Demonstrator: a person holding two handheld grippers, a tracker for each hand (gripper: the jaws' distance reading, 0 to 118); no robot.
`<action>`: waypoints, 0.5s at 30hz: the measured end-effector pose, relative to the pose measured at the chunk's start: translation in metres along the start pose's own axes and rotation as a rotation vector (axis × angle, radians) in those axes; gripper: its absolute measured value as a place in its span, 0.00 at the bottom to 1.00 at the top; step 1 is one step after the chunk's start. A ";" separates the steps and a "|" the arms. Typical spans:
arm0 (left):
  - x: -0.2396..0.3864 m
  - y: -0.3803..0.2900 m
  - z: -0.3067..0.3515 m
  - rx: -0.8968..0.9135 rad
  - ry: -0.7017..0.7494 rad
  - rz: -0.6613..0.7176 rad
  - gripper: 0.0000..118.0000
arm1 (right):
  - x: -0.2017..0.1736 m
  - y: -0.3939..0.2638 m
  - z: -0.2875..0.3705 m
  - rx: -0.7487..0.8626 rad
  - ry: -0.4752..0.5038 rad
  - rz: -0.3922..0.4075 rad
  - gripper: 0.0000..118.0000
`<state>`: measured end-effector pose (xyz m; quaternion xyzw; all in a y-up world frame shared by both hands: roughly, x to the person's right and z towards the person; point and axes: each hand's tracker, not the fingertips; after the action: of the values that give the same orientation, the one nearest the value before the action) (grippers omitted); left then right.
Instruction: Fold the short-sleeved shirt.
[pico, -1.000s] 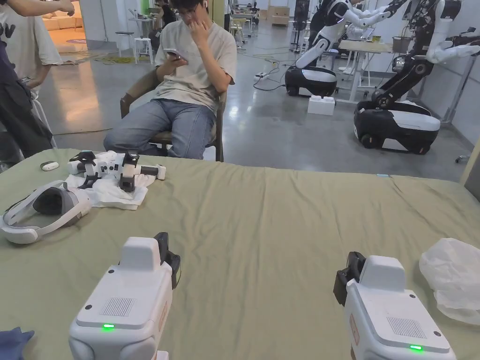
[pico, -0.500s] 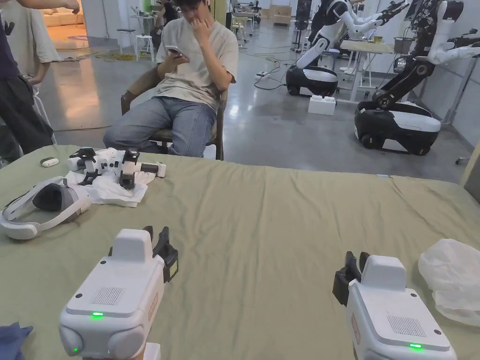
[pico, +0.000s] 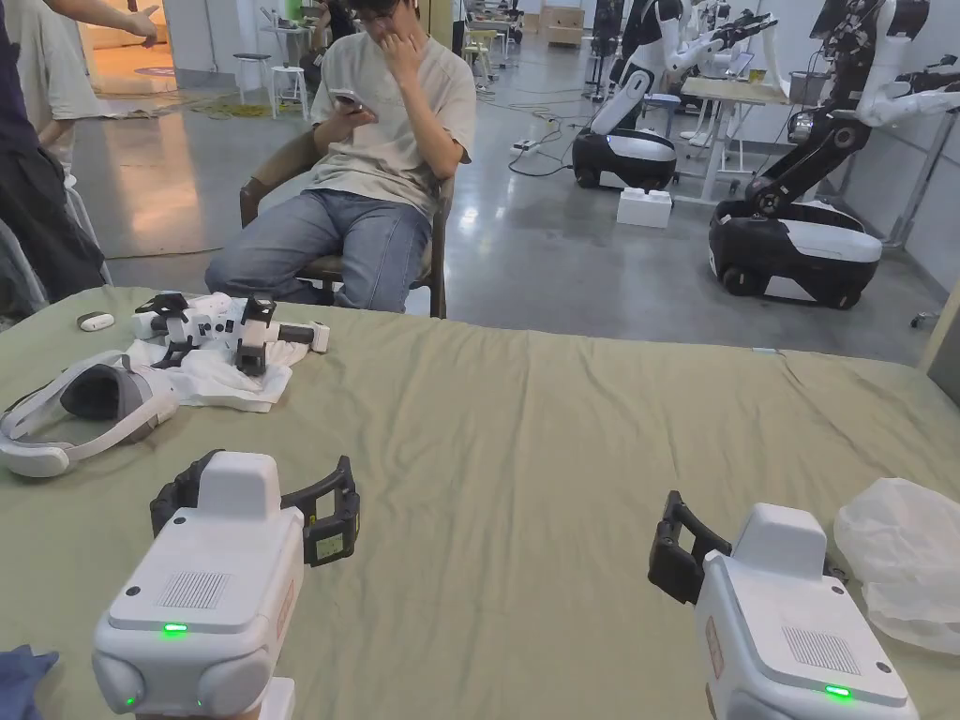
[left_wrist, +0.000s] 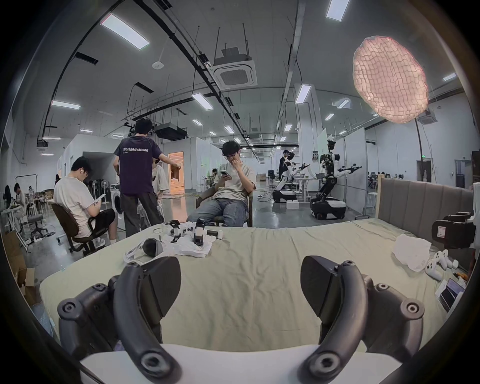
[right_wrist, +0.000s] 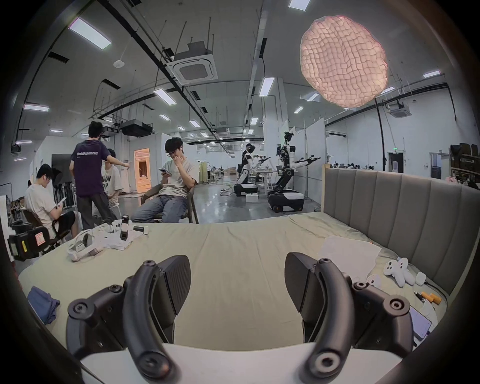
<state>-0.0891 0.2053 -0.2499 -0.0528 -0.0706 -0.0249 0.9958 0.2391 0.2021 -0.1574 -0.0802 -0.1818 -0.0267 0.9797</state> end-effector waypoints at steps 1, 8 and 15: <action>0.000 0.000 0.000 -0.001 0.000 -0.002 0.86 | 0.000 0.001 -0.001 0.000 -0.006 -0.003 0.70; 0.002 -0.004 -0.003 -0.023 0.009 -0.033 0.91 | 0.003 0.005 -0.010 -0.027 -0.006 -0.005 0.72; 0.002 -0.005 -0.005 -0.042 0.021 -0.013 0.93 | 0.005 0.013 -0.011 -0.090 0.075 -0.114 0.72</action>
<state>-0.0867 0.1996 -0.2543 -0.0729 -0.0597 -0.0333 0.9950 0.2485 0.2126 -0.1677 -0.1124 -0.1480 -0.0936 0.9781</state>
